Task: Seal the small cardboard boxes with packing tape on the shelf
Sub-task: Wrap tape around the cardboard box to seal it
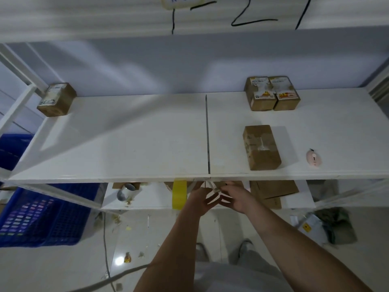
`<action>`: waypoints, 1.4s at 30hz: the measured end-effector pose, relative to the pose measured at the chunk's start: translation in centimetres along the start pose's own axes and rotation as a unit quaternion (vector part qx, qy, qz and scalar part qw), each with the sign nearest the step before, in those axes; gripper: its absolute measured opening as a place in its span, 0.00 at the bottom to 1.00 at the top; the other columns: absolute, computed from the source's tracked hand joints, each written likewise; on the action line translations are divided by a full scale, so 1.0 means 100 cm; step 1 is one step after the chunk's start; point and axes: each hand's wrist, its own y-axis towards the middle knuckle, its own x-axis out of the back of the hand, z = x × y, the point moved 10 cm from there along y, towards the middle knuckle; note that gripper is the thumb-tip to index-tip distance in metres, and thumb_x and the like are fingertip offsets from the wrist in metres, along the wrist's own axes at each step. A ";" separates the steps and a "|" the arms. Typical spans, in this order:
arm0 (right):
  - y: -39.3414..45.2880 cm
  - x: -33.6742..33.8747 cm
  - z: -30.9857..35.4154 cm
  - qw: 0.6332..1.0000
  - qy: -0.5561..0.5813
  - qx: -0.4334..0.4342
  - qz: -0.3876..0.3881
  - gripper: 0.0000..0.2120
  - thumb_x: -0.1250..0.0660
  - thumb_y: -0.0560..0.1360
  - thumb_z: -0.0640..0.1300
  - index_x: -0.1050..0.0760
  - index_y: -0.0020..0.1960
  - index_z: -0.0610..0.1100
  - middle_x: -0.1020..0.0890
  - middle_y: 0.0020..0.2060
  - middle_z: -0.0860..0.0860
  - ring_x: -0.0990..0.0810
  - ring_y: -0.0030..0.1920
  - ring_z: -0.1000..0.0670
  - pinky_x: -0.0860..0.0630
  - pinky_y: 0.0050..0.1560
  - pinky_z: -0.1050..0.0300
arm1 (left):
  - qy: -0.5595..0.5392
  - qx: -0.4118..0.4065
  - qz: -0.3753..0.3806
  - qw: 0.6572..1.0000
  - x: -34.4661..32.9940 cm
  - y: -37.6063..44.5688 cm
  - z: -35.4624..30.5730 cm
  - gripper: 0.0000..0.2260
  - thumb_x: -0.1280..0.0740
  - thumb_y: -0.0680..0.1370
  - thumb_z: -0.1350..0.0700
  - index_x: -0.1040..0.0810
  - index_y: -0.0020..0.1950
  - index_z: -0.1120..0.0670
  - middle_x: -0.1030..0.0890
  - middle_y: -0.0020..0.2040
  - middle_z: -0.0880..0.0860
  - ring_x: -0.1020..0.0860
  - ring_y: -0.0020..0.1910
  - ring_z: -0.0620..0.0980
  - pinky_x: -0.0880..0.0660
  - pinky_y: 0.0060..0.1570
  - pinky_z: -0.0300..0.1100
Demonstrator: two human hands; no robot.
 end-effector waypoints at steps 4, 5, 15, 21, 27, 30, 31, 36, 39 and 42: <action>0.002 0.001 0.001 0.999 -0.030 0.002 -0.019 0.13 0.28 0.76 0.42 0.20 0.60 0.47 0.20 0.60 0.43 0.21 0.52 0.46 0.19 0.42 0.55 | 0.045 -0.001 0.010 0.999 -0.001 0.003 0.001 0.16 0.40 0.80 0.69 0.22 0.54 0.49 0.21 0.47 0.56 0.20 0.48 0.57 0.24 0.62 0.57; 0.002 0.000 0.002 0.999 -0.039 0.006 -0.023 0.12 0.27 0.76 0.44 0.19 0.59 0.47 0.19 0.59 0.44 0.21 0.53 0.46 0.20 0.42 0.55 | 0.061 -0.001 0.012 0.998 -0.002 0.003 0.002 0.14 0.39 0.81 0.67 0.21 0.54 0.49 0.21 0.49 0.56 0.20 0.49 0.57 0.23 0.62 0.57; -0.003 -0.001 0.012 0.997 -0.017 0.064 -0.045 0.10 0.30 0.77 0.32 0.20 0.58 0.34 0.18 0.53 0.39 0.17 0.45 0.44 0.18 0.45 0.56 | 0.175 -0.033 -0.039 0.983 0.012 0.003 -0.003 0.07 0.35 0.79 0.64 0.19 0.46 0.57 0.17 0.47 0.56 0.19 0.42 0.53 0.21 0.38 0.42; -0.015 0.001 0.017 0.994 -0.028 0.050 -0.098 0.07 0.31 0.75 0.27 0.18 0.51 0.32 0.17 0.46 0.37 0.18 0.35 0.46 0.17 0.39 0.58 | 0.183 -0.029 -0.067 0.980 0.009 -0.002 -0.009 0.06 0.34 0.79 0.64 0.18 0.45 0.60 0.17 0.42 0.56 0.19 0.41 0.53 0.21 0.39 0.43; -0.034 -0.006 0.018 0.991 -0.029 -0.026 -0.130 0.12 0.38 0.79 0.29 0.25 0.61 0.29 0.22 0.38 0.39 0.21 0.30 0.46 0.17 0.36 0.54 | 0.229 -0.022 -0.094 0.969 0.006 -0.013 -0.011 0.03 0.32 0.77 0.64 0.21 0.43 0.60 0.19 0.40 0.54 0.20 0.39 0.51 0.24 0.38 0.42; -0.049 -0.004 0.021 0.990 -0.036 -0.031 -0.135 0.12 0.38 0.80 0.29 0.25 0.62 0.29 0.21 0.39 0.39 0.20 0.28 0.46 0.19 0.29 0.54 | 0.239 0.004 -0.072 0.968 0.004 -0.025 -0.009 0.02 0.32 0.76 0.62 0.22 0.44 0.59 0.20 0.39 0.53 0.21 0.40 0.51 0.24 0.40 0.42; -0.056 -0.004 0.022 0.990 -0.042 -0.029 -0.133 0.12 0.36 0.78 0.28 0.24 0.61 0.29 0.21 0.38 0.39 0.21 0.30 0.46 0.18 0.35 0.53 | 0.240 0.018 -0.062 0.969 0.004 -0.028 -0.008 0.03 0.31 0.76 0.60 0.21 0.44 0.58 0.20 0.39 0.53 0.21 0.40 0.51 0.24 0.41 0.43; -0.082 -0.008 0.022 0.993 -0.022 -0.032 -0.116 0.06 0.38 0.79 0.27 0.23 0.52 0.31 0.23 0.35 0.40 0.24 0.33 0.47 0.19 0.49 0.50 | 0.293 -0.001 -0.098 0.951 0.008 -0.031 -0.020 0.19 0.32 0.78 0.43 0.21 0.48 0.60 0.20 0.42 0.56 0.20 0.41 0.55 0.18 0.43 0.48; -0.089 -0.006 0.026 0.993 -0.006 -0.026 -0.118 0.07 0.38 0.78 0.27 0.26 0.43 0.33 0.23 0.35 0.40 0.24 0.33 0.48 0.18 0.53 0.47 | 0.285 -0.037 -0.099 0.953 -0.001 -0.032 -0.031 0.21 0.31 0.78 0.44 0.23 0.55 0.63 0.19 0.45 0.59 0.18 0.42 0.58 0.18 0.39 0.49; -0.096 -0.009 0.030 0.995 -0.017 -0.023 -0.094 0.07 0.40 0.79 0.28 0.25 0.45 0.34 0.23 0.35 0.42 0.24 0.33 0.49 0.19 0.47 0.51 | 0.202 -0.012 -0.021 0.979 -0.019 -0.033 -0.033 0.18 0.29 0.78 0.49 0.22 0.54 0.64 0.17 0.47 0.60 0.18 0.41 0.59 0.18 0.40 0.49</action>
